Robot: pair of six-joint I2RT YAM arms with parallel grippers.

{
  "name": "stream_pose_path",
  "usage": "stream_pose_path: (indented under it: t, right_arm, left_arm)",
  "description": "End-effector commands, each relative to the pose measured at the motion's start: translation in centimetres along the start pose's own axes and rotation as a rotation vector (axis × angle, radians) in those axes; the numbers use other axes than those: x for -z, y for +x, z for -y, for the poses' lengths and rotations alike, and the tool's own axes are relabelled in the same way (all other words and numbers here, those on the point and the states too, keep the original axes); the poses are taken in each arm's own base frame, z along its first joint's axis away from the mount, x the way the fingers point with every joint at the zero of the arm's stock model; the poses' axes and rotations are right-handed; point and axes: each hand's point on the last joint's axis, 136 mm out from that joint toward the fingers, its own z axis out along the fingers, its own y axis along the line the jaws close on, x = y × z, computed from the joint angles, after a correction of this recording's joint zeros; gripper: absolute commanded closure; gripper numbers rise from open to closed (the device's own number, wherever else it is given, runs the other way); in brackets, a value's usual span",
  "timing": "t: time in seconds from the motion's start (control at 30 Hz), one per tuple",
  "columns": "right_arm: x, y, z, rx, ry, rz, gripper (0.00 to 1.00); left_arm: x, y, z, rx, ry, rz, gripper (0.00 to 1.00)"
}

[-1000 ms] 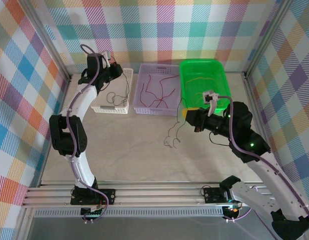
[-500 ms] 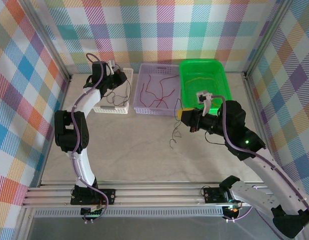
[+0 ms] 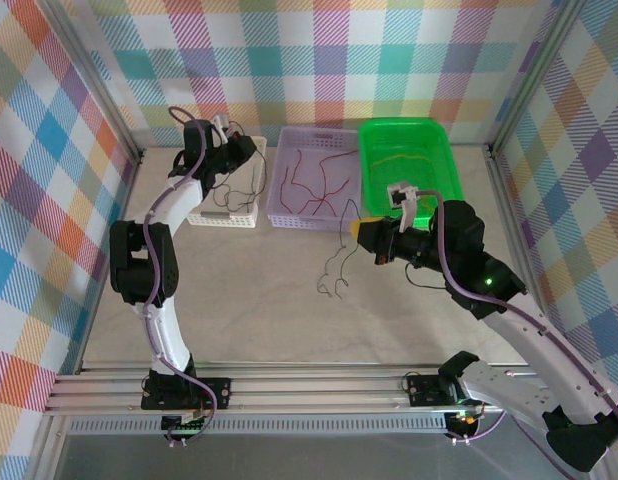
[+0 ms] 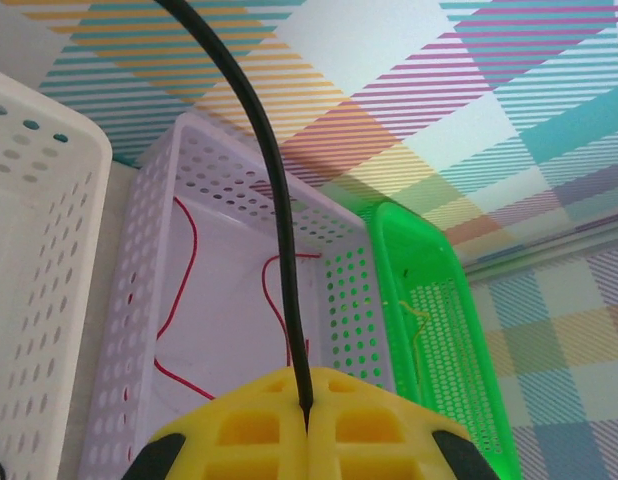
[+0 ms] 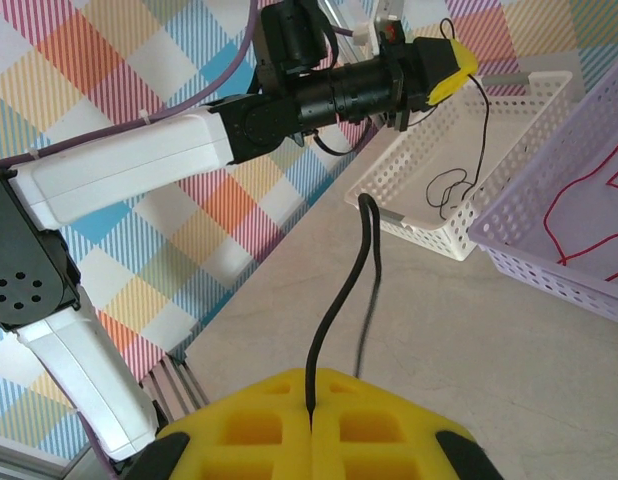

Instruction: Untangle the cables

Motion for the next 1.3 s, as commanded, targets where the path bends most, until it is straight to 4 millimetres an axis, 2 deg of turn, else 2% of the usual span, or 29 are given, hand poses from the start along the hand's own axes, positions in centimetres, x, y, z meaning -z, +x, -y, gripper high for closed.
stream_pose_path:
  t: [0.0,0.3,0.53,0.63,0.8,0.97,1.1,1.27]
  right_arm:
    - [0.6,-1.8,-1.4,0.052,-0.032,0.059,1.0]
    - [-0.1,-1.4,-1.3,0.046,-0.039,0.049,1.0]
    - [-0.4,-1.5,-1.4,0.046,-0.041,0.047,1.0]
    - [-0.5,-1.5,-1.4,0.047,-0.042,0.046,1.0]
    - [-0.8,-1.3,-1.5,0.045,-0.047,0.04,1.0]
    - [-0.8,-1.2,-1.8,0.049,-0.051,0.032,1.0]
    - [-0.7,-1.1,-1.8,0.052,-0.049,0.031,1.0]
    - [-0.8,-0.8,-1.7,0.051,-0.047,0.026,1.0]
  left_arm:
    - [0.2,0.3,1.3,0.029,0.064,0.007,1.0]
    - [-0.6,1.1,1.5,0.093,0.115,-0.007,1.0]
    - [0.0,0.5,5.7,0.064,0.183,0.009,1.0]
    - [0.1,0.3,6.3,0.075,0.196,0.015,1.0]
    - [-0.4,1.3,5.0,0.128,0.204,0.018,1.0]
    - [-0.7,2.5,2.3,0.149,0.157,0.011,1.0]
    - [-0.3,2.1,0.4,0.166,0.129,0.025,1.0]
    - [0.9,0.8,-0.8,0.177,0.123,0.056,1.0]
